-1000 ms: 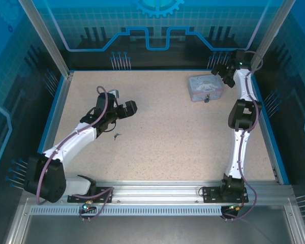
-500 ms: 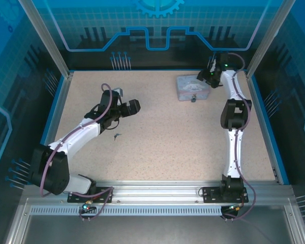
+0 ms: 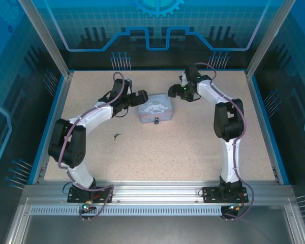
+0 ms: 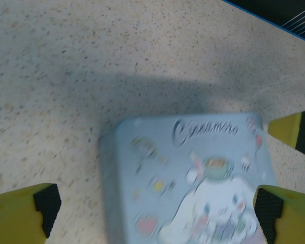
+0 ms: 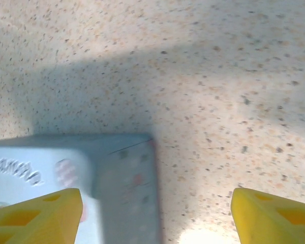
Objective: Unlock a padlock with a key
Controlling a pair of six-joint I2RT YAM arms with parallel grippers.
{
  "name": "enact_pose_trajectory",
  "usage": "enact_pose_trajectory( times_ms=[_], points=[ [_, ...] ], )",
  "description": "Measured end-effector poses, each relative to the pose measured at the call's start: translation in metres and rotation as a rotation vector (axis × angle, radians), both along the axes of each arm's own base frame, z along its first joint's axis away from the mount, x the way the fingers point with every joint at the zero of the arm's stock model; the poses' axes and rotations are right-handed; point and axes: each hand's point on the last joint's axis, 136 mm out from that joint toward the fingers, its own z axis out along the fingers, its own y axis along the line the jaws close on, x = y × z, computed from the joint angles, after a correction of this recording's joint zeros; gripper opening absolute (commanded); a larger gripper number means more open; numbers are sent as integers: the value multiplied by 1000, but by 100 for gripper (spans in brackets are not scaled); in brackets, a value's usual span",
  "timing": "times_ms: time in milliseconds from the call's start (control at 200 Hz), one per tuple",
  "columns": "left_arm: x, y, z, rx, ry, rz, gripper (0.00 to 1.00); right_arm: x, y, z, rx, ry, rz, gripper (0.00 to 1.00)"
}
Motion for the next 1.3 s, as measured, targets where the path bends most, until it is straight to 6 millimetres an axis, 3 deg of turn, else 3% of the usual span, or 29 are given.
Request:
enact_pose_trajectory(
  times_ms=[160,355,570,750,940,1296],
  points=[
    [15,-8,-11,-8,20,-12,99,0,-16,-19,79,31,-100,77],
    [13,-10,-16,-14,38,-23,99,-32,-7,-34,161,84,-142,78],
    [7,-8,-28,-14,63,-16,99,-48,12,-19,253,47,-152,78],
    [-6,-5,-49,-11,115,-4,99,-52,32,-16,291,30,-135,77],
    [-19,-11,-56,-16,135,-11,99,-70,52,-10,317,26,-97,78],
    [-40,-52,-45,-38,104,-93,99,-117,31,9,330,-17,-106,80]
  ],
)
